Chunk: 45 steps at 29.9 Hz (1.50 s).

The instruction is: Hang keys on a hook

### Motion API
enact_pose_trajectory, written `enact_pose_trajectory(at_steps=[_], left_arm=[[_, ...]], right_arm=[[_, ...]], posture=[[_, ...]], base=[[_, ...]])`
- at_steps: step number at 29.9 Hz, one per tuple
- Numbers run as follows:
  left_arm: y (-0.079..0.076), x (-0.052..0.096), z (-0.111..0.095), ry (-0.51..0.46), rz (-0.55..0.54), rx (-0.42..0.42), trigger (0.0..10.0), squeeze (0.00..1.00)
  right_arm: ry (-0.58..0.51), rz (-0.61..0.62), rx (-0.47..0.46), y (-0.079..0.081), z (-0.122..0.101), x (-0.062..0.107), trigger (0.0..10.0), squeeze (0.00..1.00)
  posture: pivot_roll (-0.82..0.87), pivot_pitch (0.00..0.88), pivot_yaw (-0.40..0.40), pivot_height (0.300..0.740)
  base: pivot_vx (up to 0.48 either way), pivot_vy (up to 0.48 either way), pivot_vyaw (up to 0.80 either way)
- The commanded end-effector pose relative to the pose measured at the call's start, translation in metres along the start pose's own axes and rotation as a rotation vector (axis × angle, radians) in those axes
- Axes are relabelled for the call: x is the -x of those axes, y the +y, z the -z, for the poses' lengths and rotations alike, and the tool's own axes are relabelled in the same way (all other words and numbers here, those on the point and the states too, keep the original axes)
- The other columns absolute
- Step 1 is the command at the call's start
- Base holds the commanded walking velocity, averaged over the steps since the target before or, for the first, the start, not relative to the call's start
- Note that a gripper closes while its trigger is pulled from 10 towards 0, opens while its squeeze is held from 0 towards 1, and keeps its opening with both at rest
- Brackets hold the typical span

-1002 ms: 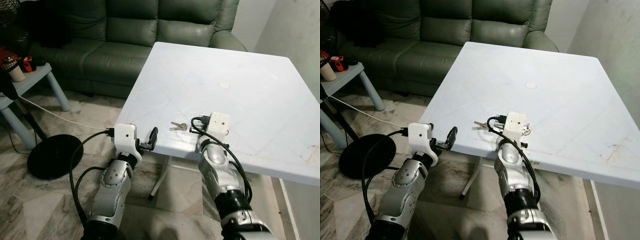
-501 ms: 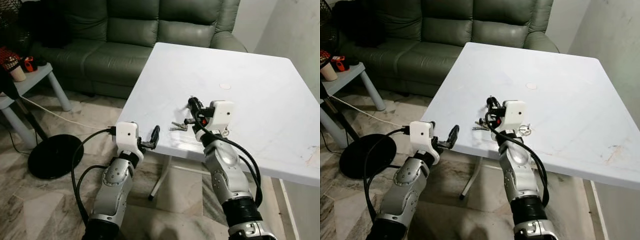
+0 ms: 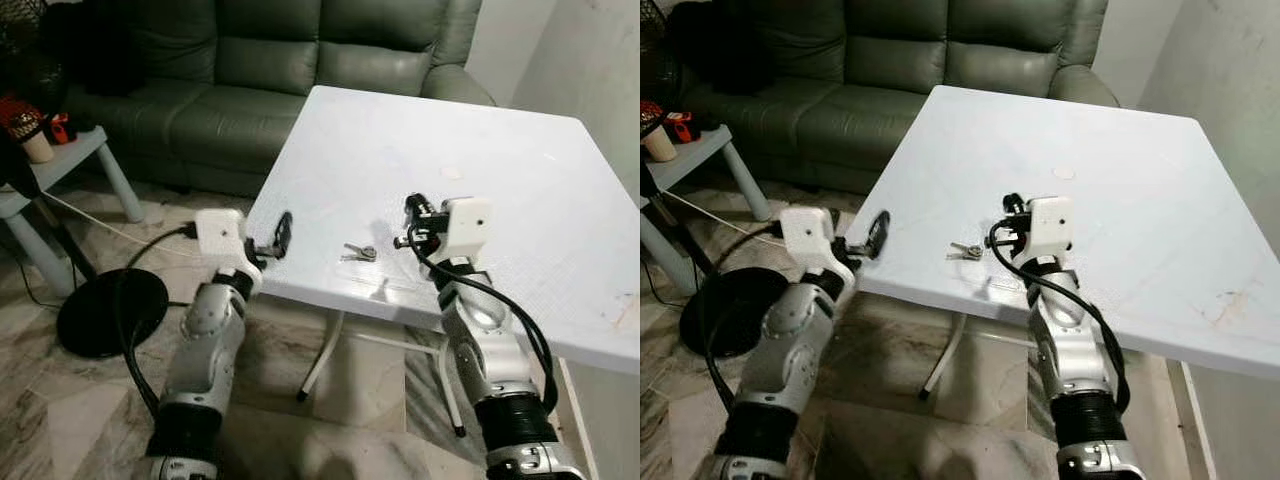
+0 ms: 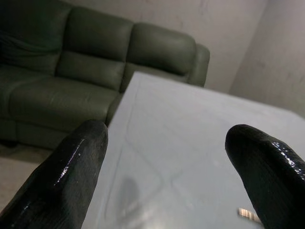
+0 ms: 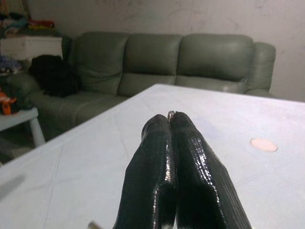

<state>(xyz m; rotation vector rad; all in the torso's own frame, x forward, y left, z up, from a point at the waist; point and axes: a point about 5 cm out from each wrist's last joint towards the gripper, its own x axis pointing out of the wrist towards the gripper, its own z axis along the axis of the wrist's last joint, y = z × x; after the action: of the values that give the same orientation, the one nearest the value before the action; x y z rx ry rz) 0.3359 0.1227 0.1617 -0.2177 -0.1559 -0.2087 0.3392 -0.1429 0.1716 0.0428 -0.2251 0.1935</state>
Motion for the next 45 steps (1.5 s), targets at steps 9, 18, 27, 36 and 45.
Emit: enact_pose_trajectory(at_steps=[9,18,27,36,45], left_arm=[[0.013,-0.008,-0.044,-0.131,-0.036,-0.001,10.0,0.00],[0.017,0.017,-0.038,-0.151,-0.021,0.009,10.0,0.00],[0.023,0.038,-0.011,-0.040,-0.064,0.031,10.0,0.00],[0.032,0.029,-0.015,-0.027,-0.055,-0.013,10.0,0.00],[0.028,0.009,-0.024,-0.047,-0.034,-0.027,10.0,0.00]], right_arm=[[-0.111,0.051,0.109,-0.014,-0.028,0.007,10.0,0.00],[-0.118,0.043,0.134,-0.021,-0.030,0.036,10.0,0.00],[-0.043,0.097,0.083,-0.023,-0.003,0.062,10.0,0.00],[0.018,0.121,0.113,-0.032,0.002,0.056,10.0,0.00],[-0.004,0.096,0.120,-0.030,-0.008,0.036,10.0,0.00]], posture=[[-0.02,0.027,-0.043,0.732],[-0.02,0.035,-0.036,0.732],[-0.02,0.047,-0.031,0.732],[-0.02,0.047,-0.025,0.732],[-0.03,0.039,-0.019,0.732]], base=[[0.000,0.000,0.00],[0.000,0.000,0.00],[0.000,0.000,0.00],[0.000,0.000,0.00],[0.000,0.000,-0.34]])
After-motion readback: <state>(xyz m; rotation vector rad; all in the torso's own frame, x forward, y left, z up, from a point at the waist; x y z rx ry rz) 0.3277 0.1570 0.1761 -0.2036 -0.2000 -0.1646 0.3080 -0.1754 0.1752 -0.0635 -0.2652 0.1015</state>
